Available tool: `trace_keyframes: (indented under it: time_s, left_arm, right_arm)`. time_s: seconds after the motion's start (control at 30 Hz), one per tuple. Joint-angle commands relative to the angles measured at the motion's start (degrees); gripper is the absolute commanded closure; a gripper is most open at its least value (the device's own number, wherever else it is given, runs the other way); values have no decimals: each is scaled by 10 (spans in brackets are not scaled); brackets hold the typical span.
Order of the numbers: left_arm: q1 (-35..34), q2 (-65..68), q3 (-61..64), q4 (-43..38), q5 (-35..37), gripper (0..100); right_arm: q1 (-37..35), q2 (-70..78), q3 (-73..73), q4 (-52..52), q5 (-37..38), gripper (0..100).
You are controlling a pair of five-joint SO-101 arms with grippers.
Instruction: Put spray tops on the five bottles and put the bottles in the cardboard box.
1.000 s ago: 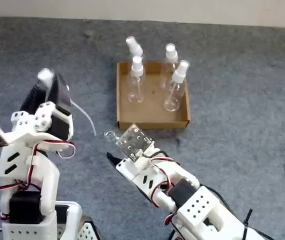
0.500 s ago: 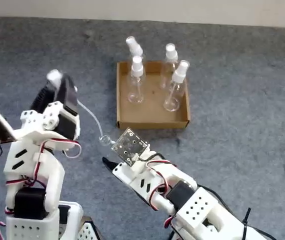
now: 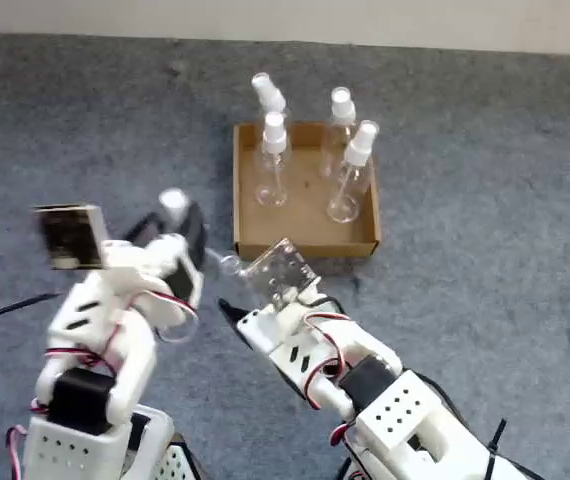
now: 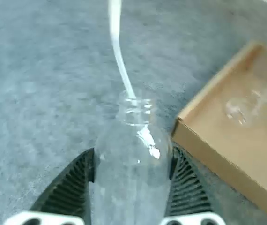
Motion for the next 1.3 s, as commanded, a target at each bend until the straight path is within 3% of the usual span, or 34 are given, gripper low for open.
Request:
trace_keyframes:
  time_s: [0.0, 0.13, 0.43, 0.73, 0.87, 1.27]
  left_arm:
    - [82, -5, 51, 4, -69, 996]
    - [113, -5, 74, 5, -93, 996]
    - [65, -5, 103, 5, -95, 996]
    - [88, -5, 103, 7, -94, 996]
    - [87, -5, 95, 7, -94, 995]
    - [78, -5, 73, 6, -94, 984]
  right_arm:
    - [13, -15, -7, 0, -14, 995]
    - [7, -15, -4, 0, -14, 995]
    - [7, -15, -7, 3, -14, 995]
    - [36, -17, -10, -16, -14, 995]
    - [41, -64, -4, -69, -14, 995]
    - [36, -180, 69, -70, -14, 995]
